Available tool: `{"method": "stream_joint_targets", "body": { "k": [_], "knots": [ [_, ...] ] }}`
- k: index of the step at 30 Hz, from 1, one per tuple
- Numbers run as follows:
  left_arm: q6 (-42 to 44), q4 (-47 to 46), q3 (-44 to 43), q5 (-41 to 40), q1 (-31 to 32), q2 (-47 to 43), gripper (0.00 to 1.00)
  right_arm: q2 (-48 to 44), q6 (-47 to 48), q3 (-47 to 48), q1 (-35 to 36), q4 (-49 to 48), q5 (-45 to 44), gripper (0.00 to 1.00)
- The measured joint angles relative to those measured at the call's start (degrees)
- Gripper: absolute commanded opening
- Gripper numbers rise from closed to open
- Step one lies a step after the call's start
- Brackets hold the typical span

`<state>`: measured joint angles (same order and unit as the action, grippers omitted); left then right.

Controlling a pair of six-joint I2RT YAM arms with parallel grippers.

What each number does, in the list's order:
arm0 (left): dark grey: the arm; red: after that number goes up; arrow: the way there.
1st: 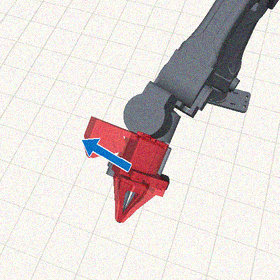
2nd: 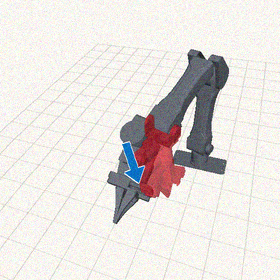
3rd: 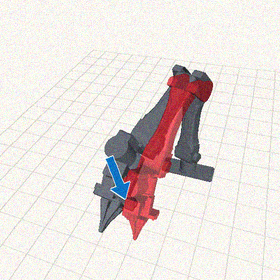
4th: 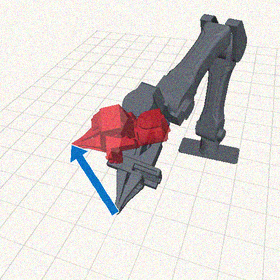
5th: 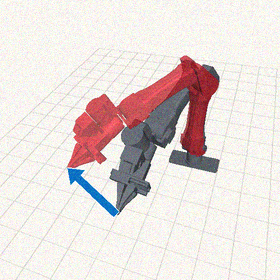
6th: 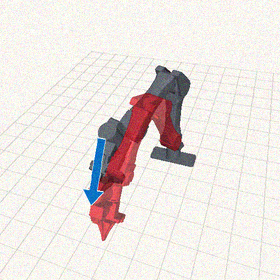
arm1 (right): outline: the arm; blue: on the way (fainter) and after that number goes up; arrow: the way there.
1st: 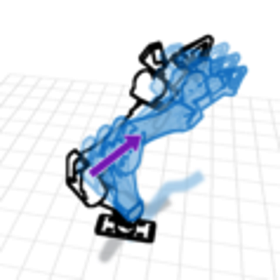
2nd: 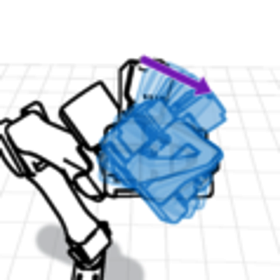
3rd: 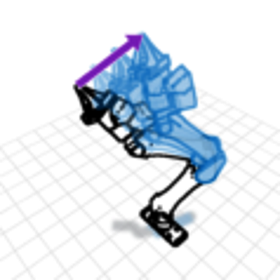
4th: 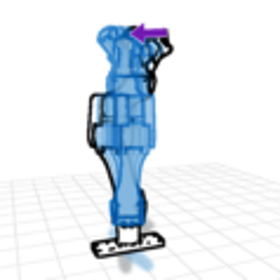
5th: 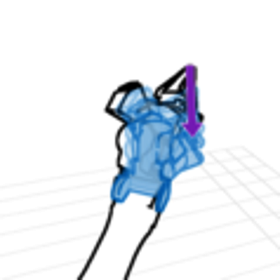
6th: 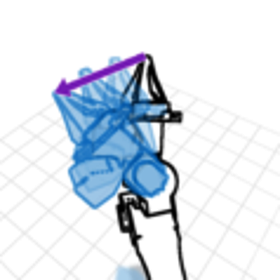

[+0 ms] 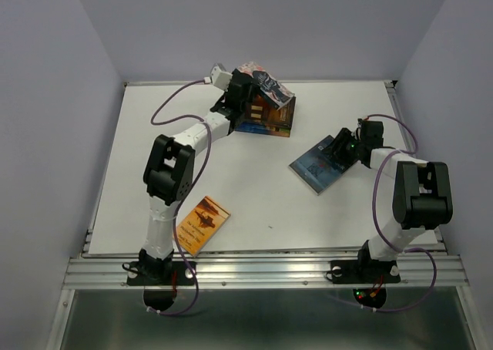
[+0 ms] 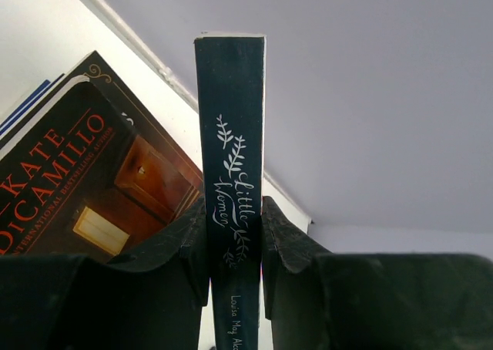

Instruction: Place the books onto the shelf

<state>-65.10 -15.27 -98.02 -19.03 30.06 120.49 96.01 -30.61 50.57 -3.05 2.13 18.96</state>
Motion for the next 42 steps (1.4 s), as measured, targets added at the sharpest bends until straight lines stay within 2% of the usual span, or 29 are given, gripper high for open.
{"method": "stream_joint_targets", "body": {
  "k": [11,22,23,24,26,27,30,31,34,42],
  "knots": [
    [-9.9,-2.19,0.83,-14.16,4.02,0.94,0.0,0.0,0.42,0.0,-0.07,0.02,0.22,0.56],
    [-16.26,1.05,1.9,-15.5,5.62,3.8,0.01,0.0,0.85,-0.02,-0.26,0.07,0.7,0.58],
    [-16.65,1.75,1.9,-15.54,5.62,4.02,0.06,0.0,0.83,-0.02,-0.26,0.07,0.74,0.59],
    [-17.03,2.45,1.88,-15.54,5.66,4.17,0.19,0.0,0.85,-0.02,-0.26,0.04,0.83,0.59],
    [-17.68,3.23,1.9,-15.96,5.88,4.2,0.35,0.0,0.83,-0.02,-0.26,0.0,1.03,0.59],
    [-18.18,3.54,1.9,-16.33,6.01,4.2,0.49,0.0,0.85,-0.02,-0.26,0.0,1.11,0.59],
    [-19.19,4.22,1.9,-17.16,6.45,4.2,0.67,0.0,0.85,-0.02,-0.28,-0.02,1.18,0.59],
    [-19.32,4.57,1.9,-17.14,6.58,4.17,0.77,0.0,0.87,-0.02,-0.28,-0.02,1.2,0.59],
    [-19.91,5.86,1.9,-16.94,6.75,4.17,0.88,0.0,0.87,-0.02,-0.28,-0.02,1.2,0.59],
    [-19.56,9.94,2.86,-14.34,6.97,2.32,0.98,-0.13,1.09,-0.04,-0.28,0.04,1.2,0.59]
  ]
}}
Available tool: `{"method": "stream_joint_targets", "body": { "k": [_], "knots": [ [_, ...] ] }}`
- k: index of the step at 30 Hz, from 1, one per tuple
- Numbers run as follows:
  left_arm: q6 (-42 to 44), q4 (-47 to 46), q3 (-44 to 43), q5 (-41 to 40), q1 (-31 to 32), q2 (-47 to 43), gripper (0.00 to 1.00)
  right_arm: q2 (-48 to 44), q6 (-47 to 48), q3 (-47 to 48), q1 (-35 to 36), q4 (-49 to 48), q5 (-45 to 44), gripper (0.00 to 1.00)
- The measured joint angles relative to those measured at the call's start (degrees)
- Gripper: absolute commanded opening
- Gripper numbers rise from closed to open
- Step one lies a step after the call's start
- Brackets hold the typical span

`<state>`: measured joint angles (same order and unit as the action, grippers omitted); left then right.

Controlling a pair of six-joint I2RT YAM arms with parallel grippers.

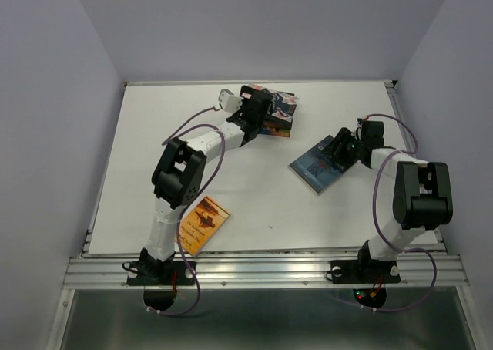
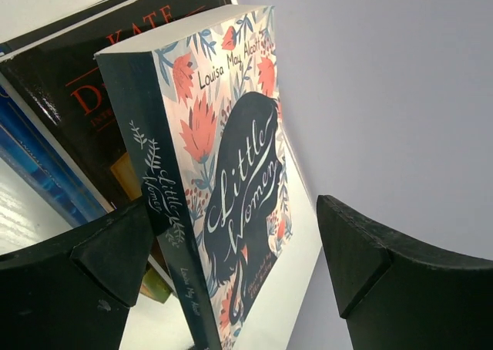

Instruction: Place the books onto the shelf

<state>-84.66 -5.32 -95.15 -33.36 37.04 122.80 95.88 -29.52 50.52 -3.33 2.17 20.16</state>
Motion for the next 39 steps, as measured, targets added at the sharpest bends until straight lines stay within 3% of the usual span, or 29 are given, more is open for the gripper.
{"method": "stream_joint_targets", "body": {
  "k": [8,10,21,25,33,39],
  "knots": [
    [1.25,4.74,0.33,2.69,0.0,-3.96,0.99,-0.52,0.42,-0.35,-0.02,0.28,-0.07,0.59],
    [2.03,5.77,0.52,3.43,-0.02,-5.09,0.99,-0.7,0.59,-0.48,-0.04,0.46,-0.07,0.64],
    [10.43,10.88,2.82,8.5,-0.02,-9.55,0.99,-3.58,2.8,-0.83,-0.09,3.48,-0.7,0.66],
    [20.48,9.86,2.47,14.05,-0.04,-9.44,0.94,-6.8,3.39,-0.83,-0.37,4.94,-1.64,0.66],
    [42.38,4.26,-1.22,36.79,0.28,-5.51,0.91,-14.25,3.41,-0.81,-0.37,5.2,-5.7,0.67],
    [54.34,3.06,4.17,42.71,1.01,-6.12,0.95,-14.4,3.43,-0.81,-0.37,5.7,-7.48,0.67]
  ]
}}
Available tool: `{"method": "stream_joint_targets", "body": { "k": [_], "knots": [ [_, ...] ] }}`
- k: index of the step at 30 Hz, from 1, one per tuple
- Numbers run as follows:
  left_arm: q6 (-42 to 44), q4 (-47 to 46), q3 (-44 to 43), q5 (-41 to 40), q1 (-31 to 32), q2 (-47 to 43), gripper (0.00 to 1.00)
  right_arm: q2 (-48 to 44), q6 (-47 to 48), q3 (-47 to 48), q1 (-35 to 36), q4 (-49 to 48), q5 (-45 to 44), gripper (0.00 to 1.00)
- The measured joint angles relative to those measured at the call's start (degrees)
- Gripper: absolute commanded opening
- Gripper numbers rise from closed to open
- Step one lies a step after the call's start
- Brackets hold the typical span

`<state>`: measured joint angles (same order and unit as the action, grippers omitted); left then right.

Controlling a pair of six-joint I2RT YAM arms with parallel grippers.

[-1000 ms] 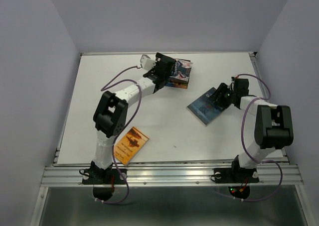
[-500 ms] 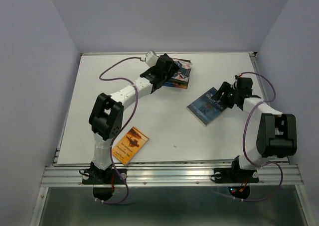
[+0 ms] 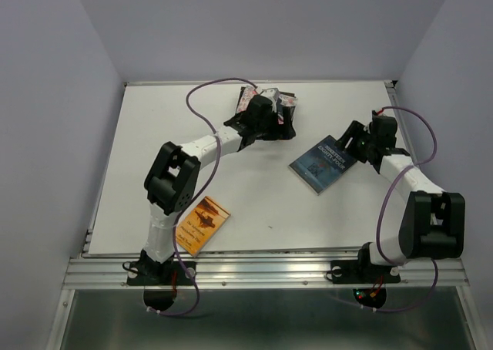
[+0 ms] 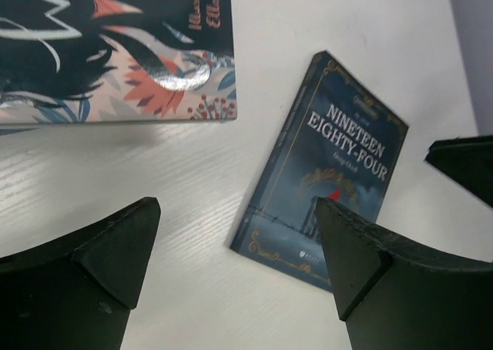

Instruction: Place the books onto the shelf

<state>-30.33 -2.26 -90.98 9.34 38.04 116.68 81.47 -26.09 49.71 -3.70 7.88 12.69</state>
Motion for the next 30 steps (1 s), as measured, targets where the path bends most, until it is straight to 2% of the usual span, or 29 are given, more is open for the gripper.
{"method": "stream_joint_targets", "body": {
  "k": [5,17,30],
  "knots": [
    [5.53,1.55,1.09,1.49,0.52,-0.02,0.95,0.39,0.0,0.0,0.0,0.46,-0.33,0.67],
    [10.62,2.05,-9.25,1.01,0.48,6.32,0.96,1.03,0.48,0.0,0.0,0.87,-0.96,0.67],
    [13.16,2.62,-7.13,2.82,0.59,6.58,0.97,1.53,0.79,0.0,0.0,1.16,-1.73,0.66]
  ]
}}
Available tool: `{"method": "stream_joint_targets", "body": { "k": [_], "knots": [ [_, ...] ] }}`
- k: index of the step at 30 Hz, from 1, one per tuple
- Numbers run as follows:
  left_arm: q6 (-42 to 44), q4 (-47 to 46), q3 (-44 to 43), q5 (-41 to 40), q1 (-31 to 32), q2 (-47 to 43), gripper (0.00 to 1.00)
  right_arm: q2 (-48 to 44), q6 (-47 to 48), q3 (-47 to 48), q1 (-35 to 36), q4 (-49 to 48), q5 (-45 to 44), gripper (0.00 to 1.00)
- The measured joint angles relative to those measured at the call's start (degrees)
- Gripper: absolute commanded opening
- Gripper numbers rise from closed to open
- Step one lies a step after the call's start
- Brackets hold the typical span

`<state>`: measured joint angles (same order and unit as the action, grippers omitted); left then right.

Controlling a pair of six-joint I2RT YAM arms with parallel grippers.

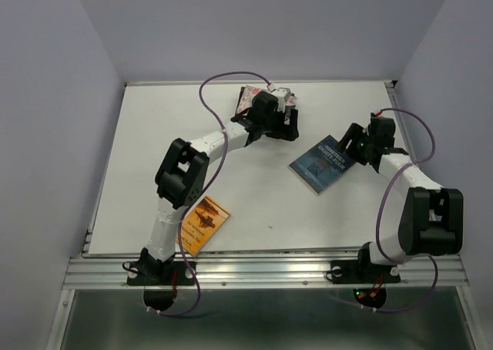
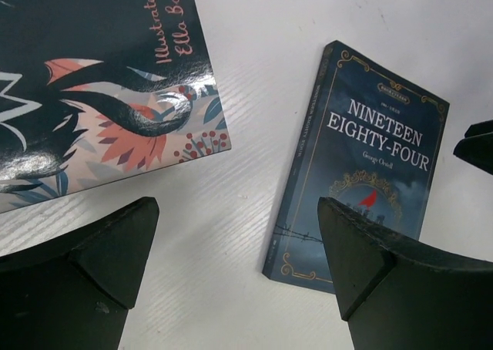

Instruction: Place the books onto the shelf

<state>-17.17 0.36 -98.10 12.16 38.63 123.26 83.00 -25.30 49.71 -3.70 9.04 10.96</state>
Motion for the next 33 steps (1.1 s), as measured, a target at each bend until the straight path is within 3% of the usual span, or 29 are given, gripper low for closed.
{"method": "stream_joint_targets", "body": {
  "k": [25,28,33],
  "knots": [
    [1.01,0.85,-7.91,-3.8,0.04,4.33,0.99,-0.13,0.0,0.0,0.0,0.15,-0.09,0.67],
    [3.56,0.85,-7.78,0.87,0.07,4.26,0.99,-1.81,-0.72,-0.07,0.0,1.22,-1.42,0.73],
    [10.36,3.82,-7.61,12.22,0.61,3.96,0.99,-7.69,-3.1,-2.36,0.0,2.73,-4.96,0.73]
  ]
}}
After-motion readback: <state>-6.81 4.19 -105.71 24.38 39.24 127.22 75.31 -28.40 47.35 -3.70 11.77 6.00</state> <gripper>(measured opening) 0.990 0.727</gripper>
